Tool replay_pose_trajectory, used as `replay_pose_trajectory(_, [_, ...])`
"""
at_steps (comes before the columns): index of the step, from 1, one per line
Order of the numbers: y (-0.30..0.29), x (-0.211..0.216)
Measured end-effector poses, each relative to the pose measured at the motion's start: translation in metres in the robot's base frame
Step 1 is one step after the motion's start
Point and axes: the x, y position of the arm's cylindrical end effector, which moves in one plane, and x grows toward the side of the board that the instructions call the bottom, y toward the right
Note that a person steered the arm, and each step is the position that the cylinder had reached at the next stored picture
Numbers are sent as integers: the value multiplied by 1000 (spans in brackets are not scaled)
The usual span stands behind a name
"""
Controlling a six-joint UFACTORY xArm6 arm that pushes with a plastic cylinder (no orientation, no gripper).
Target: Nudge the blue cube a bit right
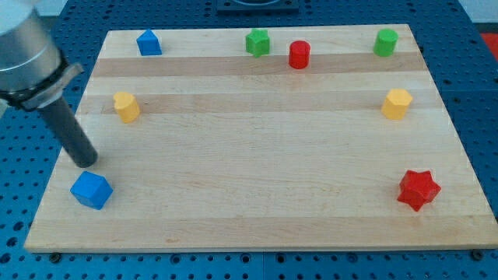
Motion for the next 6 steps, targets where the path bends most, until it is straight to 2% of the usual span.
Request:
replay_pose_trajectory(1, [-23,13])
replay_pose_trajectory(3, [-28,62])
replay_pose_trajectory(6, [-22,71])
